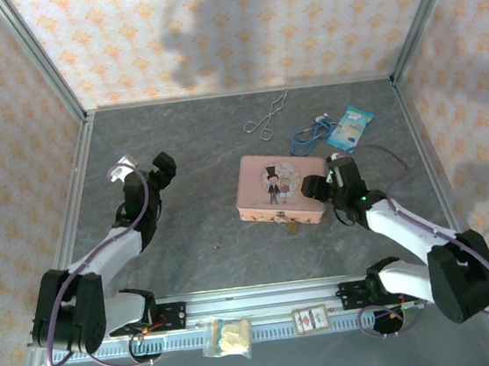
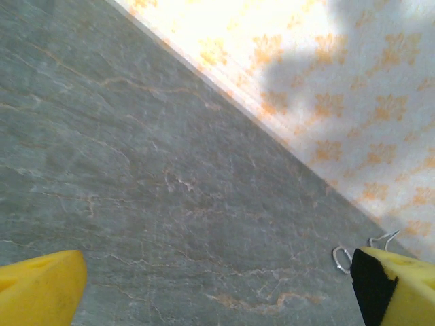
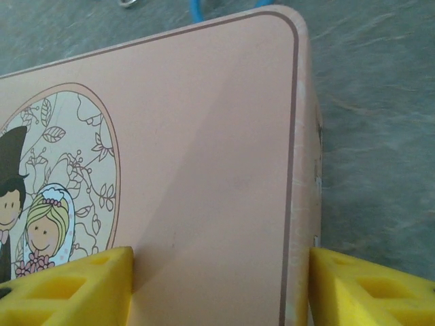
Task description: Unlock the padlock with the key
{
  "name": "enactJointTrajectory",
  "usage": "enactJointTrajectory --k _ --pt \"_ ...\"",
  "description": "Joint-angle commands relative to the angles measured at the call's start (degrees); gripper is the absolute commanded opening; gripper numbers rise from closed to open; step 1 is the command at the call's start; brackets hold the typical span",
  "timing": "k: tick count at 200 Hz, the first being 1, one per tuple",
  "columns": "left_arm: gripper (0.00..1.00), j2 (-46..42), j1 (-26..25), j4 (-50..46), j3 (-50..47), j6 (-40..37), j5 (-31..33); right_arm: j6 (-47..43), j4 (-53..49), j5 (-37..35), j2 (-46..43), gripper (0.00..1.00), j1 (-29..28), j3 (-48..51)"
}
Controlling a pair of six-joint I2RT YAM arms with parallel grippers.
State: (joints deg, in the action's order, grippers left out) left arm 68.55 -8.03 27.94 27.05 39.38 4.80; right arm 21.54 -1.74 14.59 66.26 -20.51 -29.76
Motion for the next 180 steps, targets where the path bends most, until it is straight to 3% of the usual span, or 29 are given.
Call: enactJointTrajectory --k 1,55,93,180 --pt "0.99 -3.7 0.8 5.1 -1.9 1.1 -2.0 3.7 3.5 -1.3 4.7 0.63 -3.9 -2.8" --pt "0.99 -3.6 0.8 0.1 -0.5 -1.7 -12.1 11.9 9.4 -4.7 19.2 0.63 -11.8 -10.7" --pt "0.99 -3.7 0.8 -3.4 -1.3 -2.0 -13.5 14.5 10.7 -5.5 30.0 0.64 -14.0 -19.3" --pt "0.99 -10.3 0.8 -10.7 -3.7 -1.9 -16.1 4.9 5.7 -4.5 53.3 0.63 -14.4 -48.5"
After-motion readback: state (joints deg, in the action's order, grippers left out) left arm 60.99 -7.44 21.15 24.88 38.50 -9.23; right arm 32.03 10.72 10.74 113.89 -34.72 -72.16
